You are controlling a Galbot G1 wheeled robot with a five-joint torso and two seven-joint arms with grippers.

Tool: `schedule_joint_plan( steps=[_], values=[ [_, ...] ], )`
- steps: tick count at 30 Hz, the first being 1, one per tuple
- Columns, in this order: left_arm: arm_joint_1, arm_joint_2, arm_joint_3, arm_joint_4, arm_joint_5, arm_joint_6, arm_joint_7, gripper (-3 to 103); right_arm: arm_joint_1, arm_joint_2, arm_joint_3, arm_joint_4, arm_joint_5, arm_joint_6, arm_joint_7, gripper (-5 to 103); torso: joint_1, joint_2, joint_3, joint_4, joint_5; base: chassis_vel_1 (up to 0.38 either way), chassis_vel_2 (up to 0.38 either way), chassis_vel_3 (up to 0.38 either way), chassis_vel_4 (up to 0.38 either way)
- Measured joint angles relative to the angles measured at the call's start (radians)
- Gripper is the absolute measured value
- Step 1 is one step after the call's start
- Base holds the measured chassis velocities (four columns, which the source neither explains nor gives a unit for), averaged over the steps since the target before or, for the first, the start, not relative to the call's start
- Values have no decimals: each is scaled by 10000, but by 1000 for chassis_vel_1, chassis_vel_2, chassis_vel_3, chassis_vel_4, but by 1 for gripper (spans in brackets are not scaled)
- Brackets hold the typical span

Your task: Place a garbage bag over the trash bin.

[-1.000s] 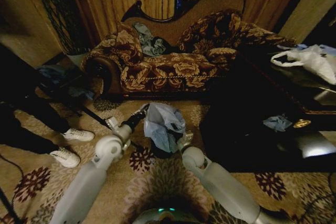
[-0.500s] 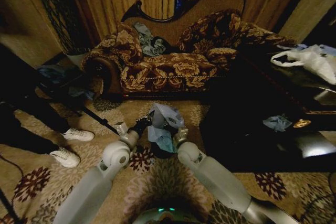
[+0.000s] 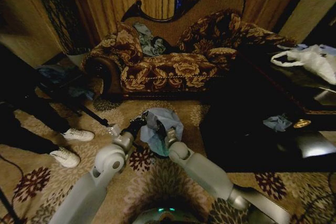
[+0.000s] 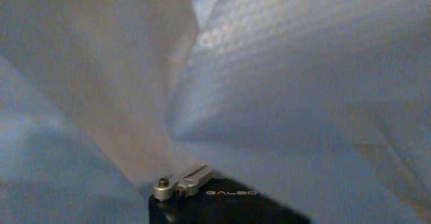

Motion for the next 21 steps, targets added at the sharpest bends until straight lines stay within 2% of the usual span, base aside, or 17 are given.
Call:
schedule_joint_plan(
  steps=[7, 9, 10, 11, 12, 14, 17, 18, 21],
  values=[
    [-96, -199, -157, 19, -379, 12, -198, 0, 770, 262, -449, -919, 70, -285, -183, 0, 0, 0, 0, -1, 1, 0, 0, 0, 0],
    [-273, -278, -190, 198, -541, 13, -203, 0, 1171, 341, -691, -953, 882, -929, 252, 0, 0, 0, 0, 0, 1, 0, 0, 0, 0],
    [-273, -278, -190, 198, -541, 13, -203, 0, 1171, 341, -691, -953, 882, -929, 252, 0, 0, 0, 0, 0, 1, 0, 0, 0, 0],
    [-371, -310, -195, 272, -610, 12, -206, 0, 1270, 369, -724, -894, 1321, -1222, 477, 0, 0, 0, 0, 0, 1, 0, 0, 0, 0],
    [-511, -347, -195, 379, -671, 12, -207, 0, 1423, 425, -729, -740, 2206, -1846, 937, 0, 1, 0, 0, -1, 1, 0, 0, 0, 0],
    [-575, -363, -195, 422, -701, 13, -207, 0, 1474, 453, -723, -691, 2539, -2079, 1121, 0, 1, 0, 0, -1, 1, 0, 0, 0, 0],
    [-741, -418, -204, 571, -792, 10, -195, 0, 1702, 744, -422, -582, 4261, -3143, 2208, 0, 0, 0, 0, -1, 1, 0, 0, 0, 0],
    [-741, -418, -204, 571, -792, 10, -195, 0, 1702, 744, -422, -582, 4261, -3143, 2208, 0, 0, 0, 0, -1, 1, 0, 0, 0, 0],
    [-703, -429, -241, 608, -832, -9, -162, 0, 1848, 982, -152, -579, 5384, -3560, 3042, 0, 1, 0, 0, -2, 1, 0, 0, 0, 0]
  ],
)
